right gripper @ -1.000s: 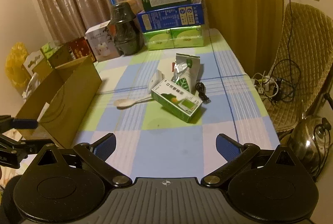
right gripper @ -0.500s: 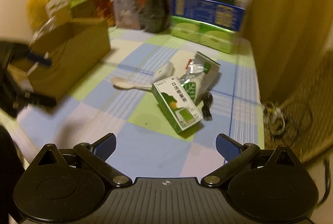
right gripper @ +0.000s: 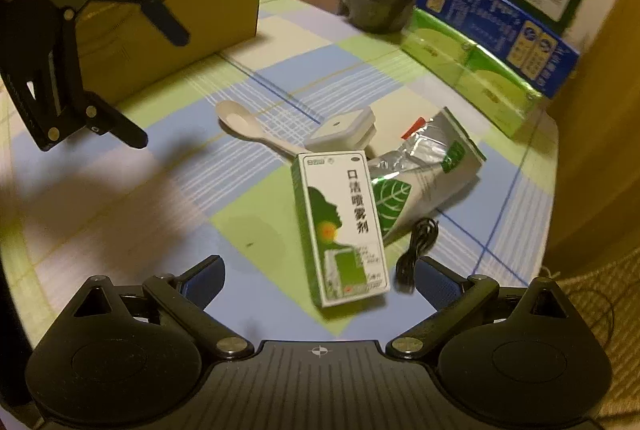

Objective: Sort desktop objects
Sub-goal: 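Grasp the white spoon handle with the left tool while the right tool grasps the spray box, then lift the spoon with the left tool while the right tool lifts the spray box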

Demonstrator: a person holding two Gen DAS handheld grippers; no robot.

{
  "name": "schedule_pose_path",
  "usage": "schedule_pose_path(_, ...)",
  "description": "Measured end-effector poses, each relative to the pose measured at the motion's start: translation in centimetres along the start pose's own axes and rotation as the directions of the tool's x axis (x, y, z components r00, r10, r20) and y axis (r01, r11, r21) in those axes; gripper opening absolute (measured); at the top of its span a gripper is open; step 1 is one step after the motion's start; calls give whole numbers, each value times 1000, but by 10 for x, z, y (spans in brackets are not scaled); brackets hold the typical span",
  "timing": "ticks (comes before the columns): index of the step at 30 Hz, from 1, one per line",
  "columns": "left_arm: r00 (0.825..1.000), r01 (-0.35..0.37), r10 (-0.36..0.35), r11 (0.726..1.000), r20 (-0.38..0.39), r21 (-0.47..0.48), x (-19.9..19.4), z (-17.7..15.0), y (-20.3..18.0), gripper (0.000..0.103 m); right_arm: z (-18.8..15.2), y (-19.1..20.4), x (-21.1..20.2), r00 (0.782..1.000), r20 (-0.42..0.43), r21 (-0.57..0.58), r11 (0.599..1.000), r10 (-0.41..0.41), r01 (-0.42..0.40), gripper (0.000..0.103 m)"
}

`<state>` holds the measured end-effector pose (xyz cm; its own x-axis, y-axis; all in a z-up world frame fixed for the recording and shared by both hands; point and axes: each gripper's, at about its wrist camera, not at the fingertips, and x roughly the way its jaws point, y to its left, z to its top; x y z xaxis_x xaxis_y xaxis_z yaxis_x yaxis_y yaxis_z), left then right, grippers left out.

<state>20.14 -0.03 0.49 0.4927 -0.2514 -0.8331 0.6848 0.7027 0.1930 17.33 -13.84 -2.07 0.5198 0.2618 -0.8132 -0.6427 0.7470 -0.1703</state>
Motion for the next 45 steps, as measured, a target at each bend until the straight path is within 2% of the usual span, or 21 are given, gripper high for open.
schedule_pose_path(7,998,53,-48,990,-41,131,39,20,15,86,15,-16,30,999,-44,-34,999,22,-24,88)
schedule_pose_path(9,996,72,-64,988,-60,137,50,23,20,76,17,-18,37,998,-57,-46,999,25,-28,86)
schedule_pose_path(13,992,99,-85,985,-95,145,72,27,28,74,19,-20,50,996,-86,-78,996,25,-31,78)
schedule_pose_path(18,987,118,-99,981,-126,154,96,33,34,65,18,-19,63,993,-111,-103,993,40,-51,67)
schedule_pose_path(23,984,135,-113,979,-140,156,116,37,38,50,18,-23,69,993,-114,-79,995,43,-52,58)
schedule_pose_path(31,978,162,-135,973,-161,168,135,41,37,31,18,-24,69,992,-117,-63,997,42,-49,57)
schedule_pose_path(33,977,167,-139,971,-161,173,136,42,36,21,18,-22,67,992,-116,-51,998,40,-46,57)
schedule_pose_path(34,977,169,-141,970,-163,174,136,43,35,19,18,-22,67,993,-115,-43,998,40,-46,56)
schedule_pose_path(36,974,178,-149,970,-172,164,136,43,35,7,17,-21,64,993,-112,-15,999,46,-48,55)
schedule_pose_path(41,970,155,-128,981,-207,120,130,39,26,4,15,-17,56,992,-120,60,997,48,-41,54)
schedule_pose_path(45,960,130,-117,991,-256,32,118,29,15,3,12,-5,48,989,-146,132,991,39,-19,53)
